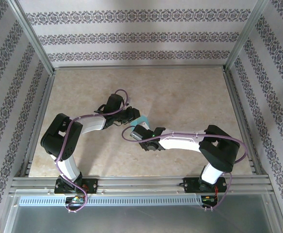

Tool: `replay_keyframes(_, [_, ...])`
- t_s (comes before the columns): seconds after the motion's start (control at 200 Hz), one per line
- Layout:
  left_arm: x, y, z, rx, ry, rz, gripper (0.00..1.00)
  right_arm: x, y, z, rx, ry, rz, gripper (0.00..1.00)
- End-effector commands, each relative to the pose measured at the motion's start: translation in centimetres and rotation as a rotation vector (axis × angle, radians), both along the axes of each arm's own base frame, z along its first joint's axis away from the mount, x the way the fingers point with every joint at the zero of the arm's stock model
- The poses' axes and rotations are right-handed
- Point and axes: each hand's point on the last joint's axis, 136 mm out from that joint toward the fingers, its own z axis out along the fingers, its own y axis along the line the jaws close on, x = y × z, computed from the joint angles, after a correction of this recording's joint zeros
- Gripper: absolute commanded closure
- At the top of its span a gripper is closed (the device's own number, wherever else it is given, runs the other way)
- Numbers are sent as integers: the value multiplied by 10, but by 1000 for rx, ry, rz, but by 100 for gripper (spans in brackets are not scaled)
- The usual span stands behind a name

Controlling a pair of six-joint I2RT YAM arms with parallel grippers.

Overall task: Fold a paper plane with a square sheet of paper (fold left side to right side)
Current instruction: Fourth fold the wing at the center of the table.

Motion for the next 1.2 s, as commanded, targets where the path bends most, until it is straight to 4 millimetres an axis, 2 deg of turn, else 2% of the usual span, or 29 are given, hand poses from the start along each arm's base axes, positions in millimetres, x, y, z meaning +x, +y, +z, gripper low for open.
replay_keyframes(0.0, [-1,-4,18,3,-42,-7,78,-3,-4,-3,-35,-4,-5,72])
replay_keyframes(0.355, [-5,8,21,14,-30,22,73,-10,-4,-16,-49,34,1,89])
replay_keyframes(0.445, [-8,18,23,18,-28,40,70,-10,-3,-18,-47,40,1,94])
replay_keyframes(0.605, [-16,42,32,35,-34,73,66,-9,0,-15,-4,62,-7,96])
replay_keyframes(0.745, [-26,67,36,59,-28,104,65,-8,4,-10,122,107,-26,96])
replay_keyframes(0.879, [-41,80,32,127,-18,92,65,-9,10,-4,284,179,-10,96])
replay_keyframes(1.014, [-55,78,21,139,20,46,65,-13,12,-1,425,267,6,96])
replay_keyframes(1.194, [-70,58,9,133,47,-14,65,-14,5,-4,551,367,-16,96])
